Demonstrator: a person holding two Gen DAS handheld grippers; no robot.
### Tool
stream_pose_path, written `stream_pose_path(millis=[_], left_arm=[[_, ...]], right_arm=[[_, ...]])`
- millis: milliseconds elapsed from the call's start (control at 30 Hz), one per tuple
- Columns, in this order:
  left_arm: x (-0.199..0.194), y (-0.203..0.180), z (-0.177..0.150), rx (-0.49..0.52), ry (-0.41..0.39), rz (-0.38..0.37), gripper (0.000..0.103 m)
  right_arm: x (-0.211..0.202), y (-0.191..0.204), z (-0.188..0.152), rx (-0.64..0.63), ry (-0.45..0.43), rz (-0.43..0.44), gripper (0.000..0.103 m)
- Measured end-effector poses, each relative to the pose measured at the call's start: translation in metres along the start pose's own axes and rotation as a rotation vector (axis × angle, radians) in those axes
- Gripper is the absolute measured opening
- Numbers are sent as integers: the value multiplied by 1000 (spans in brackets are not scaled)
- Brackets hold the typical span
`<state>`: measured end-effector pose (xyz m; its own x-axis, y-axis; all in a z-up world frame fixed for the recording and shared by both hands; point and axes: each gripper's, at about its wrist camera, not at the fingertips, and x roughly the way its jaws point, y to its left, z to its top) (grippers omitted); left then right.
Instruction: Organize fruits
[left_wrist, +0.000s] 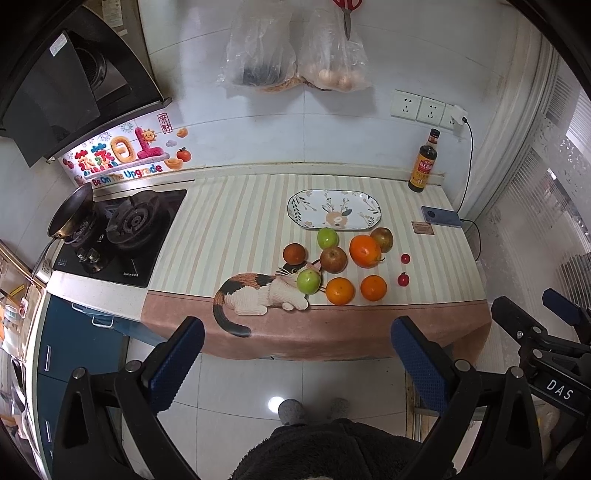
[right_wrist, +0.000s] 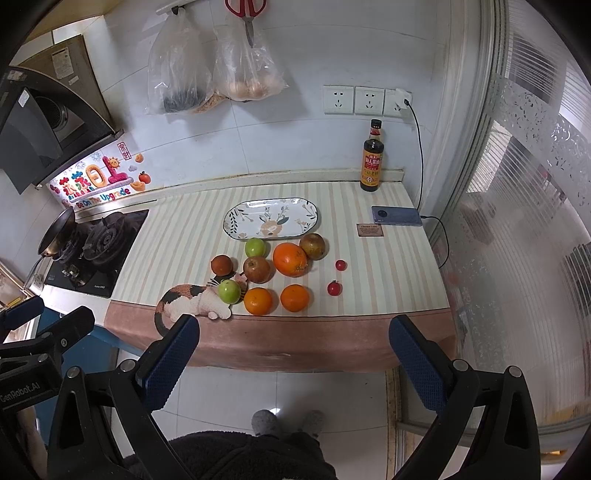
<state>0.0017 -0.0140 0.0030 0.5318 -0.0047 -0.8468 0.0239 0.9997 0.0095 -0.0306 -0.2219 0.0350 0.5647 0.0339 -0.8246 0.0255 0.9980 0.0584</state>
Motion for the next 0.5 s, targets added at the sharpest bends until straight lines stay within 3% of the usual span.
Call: stream_pose_path(millis=[500], left_arm=[[1, 7, -3, -4, 1, -3, 103]], right_arm=[[-3, 2, 3, 0, -1, 2, 103]])
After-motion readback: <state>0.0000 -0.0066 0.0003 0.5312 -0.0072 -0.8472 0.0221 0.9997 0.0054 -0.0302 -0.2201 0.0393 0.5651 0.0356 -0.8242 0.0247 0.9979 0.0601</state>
